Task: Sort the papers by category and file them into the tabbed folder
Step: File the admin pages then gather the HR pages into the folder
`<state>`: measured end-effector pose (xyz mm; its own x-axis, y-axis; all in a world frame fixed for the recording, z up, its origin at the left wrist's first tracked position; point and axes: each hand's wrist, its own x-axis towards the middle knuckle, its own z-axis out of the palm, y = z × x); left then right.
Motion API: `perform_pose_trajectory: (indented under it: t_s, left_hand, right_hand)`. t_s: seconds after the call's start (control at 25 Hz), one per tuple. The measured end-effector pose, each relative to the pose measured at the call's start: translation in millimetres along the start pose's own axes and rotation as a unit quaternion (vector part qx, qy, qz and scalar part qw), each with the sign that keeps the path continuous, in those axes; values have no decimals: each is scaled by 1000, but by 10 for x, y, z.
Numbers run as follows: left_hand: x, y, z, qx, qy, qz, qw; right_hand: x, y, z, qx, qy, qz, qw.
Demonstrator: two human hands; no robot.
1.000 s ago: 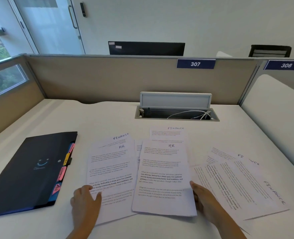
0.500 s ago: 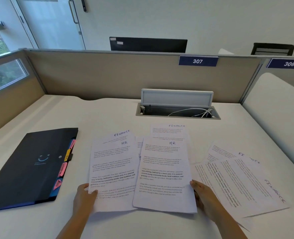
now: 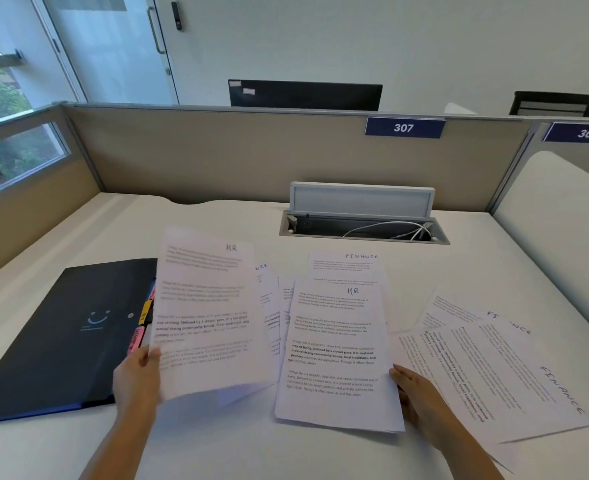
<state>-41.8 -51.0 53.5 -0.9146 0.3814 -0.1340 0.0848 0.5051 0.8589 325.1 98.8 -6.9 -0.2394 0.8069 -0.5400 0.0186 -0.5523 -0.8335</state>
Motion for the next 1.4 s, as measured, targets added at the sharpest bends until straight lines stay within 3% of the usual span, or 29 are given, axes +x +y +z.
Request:
perform_pose_trajectory:
  t_s: [0.16, 0.36, 0.64, 0.88, 1.04, 1.16, 1.28, 1.4]
  left_hand:
    - [-117, 208, 60, -108, -43, -17, 993]
    - [-488, 101, 509, -9, -174, 14, 985]
    - [-900, -79, 957, 90, -284, 27, 954]
    - [-907, -59, 1019, 137, -321, 47, 936]
    - [-832, -10, 980, 88, -300, 16, 950]
    - [-743, 77, 921, 50, -337, 23, 940]
    - [-817, 304, 862, 1, -397, 73, 915]
    - [-949, 592, 867, -52, -348, 127, 927]
  right_hand:
    - [-14, -22, 7, 6, -4, 4, 1000]
    - [-32, -41, 3, 7, -23, 3, 1000]
    - [-51, -44, -5, -1, -26, 14, 1000]
    - [-82, -140, 102, -70, -67, 61, 993]
    - [-87, -165, 165, -121, -64, 47, 989]
    - [-170, -279, 109, -98, -93, 25, 991]
    - [-373, -454, 147, -144, -104, -49, 983]
    - [-500, -642, 310, -178, -56, -157, 970]
